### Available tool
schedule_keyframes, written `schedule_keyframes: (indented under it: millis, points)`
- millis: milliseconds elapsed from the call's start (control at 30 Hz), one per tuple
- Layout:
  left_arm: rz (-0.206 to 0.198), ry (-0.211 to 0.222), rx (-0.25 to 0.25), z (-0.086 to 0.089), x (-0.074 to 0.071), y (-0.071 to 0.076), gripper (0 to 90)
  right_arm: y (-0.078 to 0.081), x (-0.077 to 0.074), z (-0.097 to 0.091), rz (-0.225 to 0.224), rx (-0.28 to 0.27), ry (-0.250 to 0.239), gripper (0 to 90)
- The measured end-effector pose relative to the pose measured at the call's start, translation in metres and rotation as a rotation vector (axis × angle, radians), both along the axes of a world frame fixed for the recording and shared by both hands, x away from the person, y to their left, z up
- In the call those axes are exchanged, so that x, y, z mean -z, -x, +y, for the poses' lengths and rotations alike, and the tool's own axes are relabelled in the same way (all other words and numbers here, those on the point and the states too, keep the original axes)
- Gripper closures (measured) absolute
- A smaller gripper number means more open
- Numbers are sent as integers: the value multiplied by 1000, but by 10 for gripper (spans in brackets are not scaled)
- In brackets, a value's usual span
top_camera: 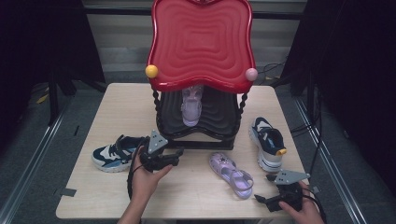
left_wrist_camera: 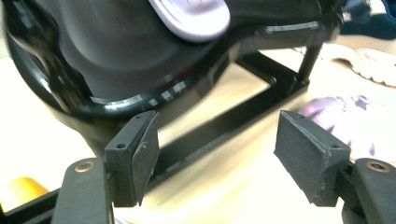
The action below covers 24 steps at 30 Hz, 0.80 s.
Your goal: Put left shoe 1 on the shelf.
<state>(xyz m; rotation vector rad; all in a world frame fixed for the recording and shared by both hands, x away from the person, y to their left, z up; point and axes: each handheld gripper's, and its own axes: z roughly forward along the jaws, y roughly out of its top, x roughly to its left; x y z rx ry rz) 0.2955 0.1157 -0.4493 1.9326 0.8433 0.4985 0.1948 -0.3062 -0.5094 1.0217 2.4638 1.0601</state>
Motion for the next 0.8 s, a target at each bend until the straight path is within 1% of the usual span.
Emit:
schedule_keyframes:
  millis: [67, 100, 167, 200, 267, 333, 400, 433, 467, 500, 567, 633, 800]
  points:
    - [4, -6, 14, 3, 4, 1, 298, 0, 0, 0, 0, 0, 0, 100]
    - [14, 3, 17, 4, 6, 2, 298, 0, 0, 0, 0, 0, 0, 99]
    - [24, 2, 35, 7, 9, 4, 297, 0, 0, 0, 0, 0, 0, 99]
    - [27, -6, 46, 8, 10, 6, 294, 0, 0, 0, 0, 0, 0, 99]
    - [34, -5, 63, 10, 13, 8, 291, 0, 0, 0, 0, 0, 0, 99]
    - [51, -9, 71, 12, 16, 11, 290, 0, 0, 0, 0, 0, 0, 100]
    - [65, 0, 76, 13, 19, 13, 286, 0, 0, 0, 0, 0, 0, 99]
    - [76, 2, 80, 14, 21, 14, 286, 0, 0, 0, 0, 0, 0, 99]
    - [90, 12, 83, 14, 23, 16, 284, 0, 0, 0, 0, 0, 0, 99]
    - [99, 8, 94, 14, 25, 17, 283, 0, 0, 0, 0, 0, 0, 100]
    - [94, -9, 101, 14, 28, 19, 279, 0, 0, 0, 0, 0, 0, 99]
    - [104, -11, 116, 14, 31, 20, 279, 0, 0, 0, 0, 0, 0, 100]
    - [112, -46, 147, 14, 37, 25, 273, 0, 0, 0, 0, 0, 0, 100]
